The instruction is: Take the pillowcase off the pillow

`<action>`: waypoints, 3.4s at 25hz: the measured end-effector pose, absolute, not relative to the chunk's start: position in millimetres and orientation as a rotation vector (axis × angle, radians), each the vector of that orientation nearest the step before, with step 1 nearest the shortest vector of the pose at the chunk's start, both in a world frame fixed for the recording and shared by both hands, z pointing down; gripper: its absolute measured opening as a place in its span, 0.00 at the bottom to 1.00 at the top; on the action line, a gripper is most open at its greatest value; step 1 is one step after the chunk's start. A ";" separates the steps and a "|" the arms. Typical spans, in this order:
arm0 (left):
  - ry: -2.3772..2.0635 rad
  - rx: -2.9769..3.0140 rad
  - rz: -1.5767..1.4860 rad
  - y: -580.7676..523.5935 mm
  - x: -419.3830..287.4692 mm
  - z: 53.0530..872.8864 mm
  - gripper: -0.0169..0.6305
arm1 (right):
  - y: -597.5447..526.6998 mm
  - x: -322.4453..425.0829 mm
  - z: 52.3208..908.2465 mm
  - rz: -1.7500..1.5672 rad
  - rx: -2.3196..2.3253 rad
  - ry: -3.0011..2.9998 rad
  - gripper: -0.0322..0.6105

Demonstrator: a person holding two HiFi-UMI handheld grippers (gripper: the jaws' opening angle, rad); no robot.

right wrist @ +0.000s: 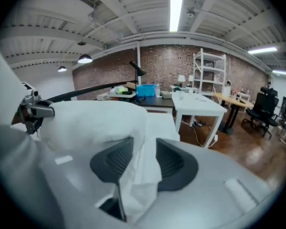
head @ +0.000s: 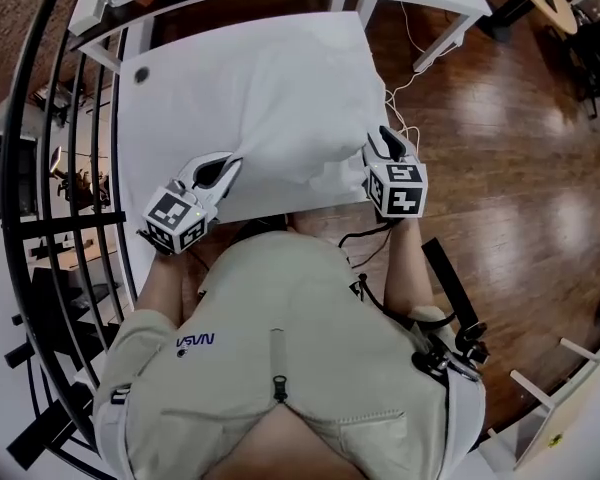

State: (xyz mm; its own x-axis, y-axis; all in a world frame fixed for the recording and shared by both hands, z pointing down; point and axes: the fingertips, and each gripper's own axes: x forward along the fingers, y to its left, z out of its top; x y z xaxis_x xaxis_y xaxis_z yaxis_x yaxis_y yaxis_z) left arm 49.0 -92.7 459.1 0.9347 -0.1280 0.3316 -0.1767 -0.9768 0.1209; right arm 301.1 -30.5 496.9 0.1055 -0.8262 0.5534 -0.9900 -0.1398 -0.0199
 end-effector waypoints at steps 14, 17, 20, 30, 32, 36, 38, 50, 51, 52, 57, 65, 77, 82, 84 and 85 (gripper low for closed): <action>-0.182 2.757 0.394 -85.5 13.7 442.9 0.05 | 3.0 299.6 508.5 0.594 1.368 -1.622 0.30; -0.391 2.757 0.304 -123.1 -22.5 415.8 0.13 | -1.5 304.7 487.3 0.550 1.438 -1.659 0.30; -0.779 2.691 0.300 -178.3 -76.2 419.5 0.39 | -31.0 294.0 468.7 0.488 1.545 -1.797 0.30; -1.024 2.367 0.606 -210.8 -115.1 551.4 0.63 | -120.9 241.2 541.0 0.554 1.563 -1.852 0.30; -0.997 2.407 0.636 -210.4 -110.3 550.9 0.48 | -120.9 235.4 554.6 0.497 1.592 -1.788 0.20; -1.027 2.481 0.510 -221.7 -116.0 510.6 0.05 | -124.5 238.2 518.6 0.369 1.769 -1.761 0.09; -1.047 2.524 0.383 -228.8 -115.8 477.5 0.04 | -127.9 245.3 481.5 0.305 1.882 -1.808 0.07; -0.948 2.722 0.414 -258.3 -22.1 462.8 0.05 | -103.8 319.9 494.0 0.391 2.106 -1.640 0.08; -0.969 2.696 0.467 -262.4 -19.1 483.8 0.05 | -107.0 322.4 510.4 0.411 2.091 -1.619 0.08; -0.990 2.672 0.496 -265.3 -18.4 500.7 0.05 | -110.1 323.9 523.7 0.414 2.076 -1.603 0.08; -1.043 2.644 0.481 -266.2 -27.9 513.7 0.09 | -111.8 327.6 529.3 0.413 2.093 -1.576 0.11; -1.190 2.834 0.253 -222.7 -21.2 428.8 0.09 | -102.7 303.8 419.7 0.156 2.317 -1.695 0.08; -1.025 3.048 0.488 -136.0 -19.4 391.3 0.06 | -133.6 242.4 355.4 -0.047 2.227 -1.851 0.06; -1.084 3.042 0.418 -130.2 -36.7 376.5 0.04 | -123.7 236.5 308.5 -0.132 2.241 -1.801 0.06; -1.097 3.047 0.396 -133.0 -38.9 365.9 0.04 | -117.8 231.2 290.8 -0.173 2.261 -1.789 0.06; -1.097 3.054 0.392 -135.1 -37.9 360.7 0.04 | -115.9 228.9 284.3 -0.187 2.271 -1.786 0.06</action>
State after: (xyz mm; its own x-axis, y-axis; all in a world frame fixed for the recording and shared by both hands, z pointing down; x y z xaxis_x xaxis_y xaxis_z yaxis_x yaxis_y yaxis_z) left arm -37.9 -135.1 360.7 0.7468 -0.6401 0.1806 -0.6097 -0.7674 -0.1985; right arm 228.9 -115.9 284.3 0.2422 -0.9689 0.0511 -0.9374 -0.2201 0.2700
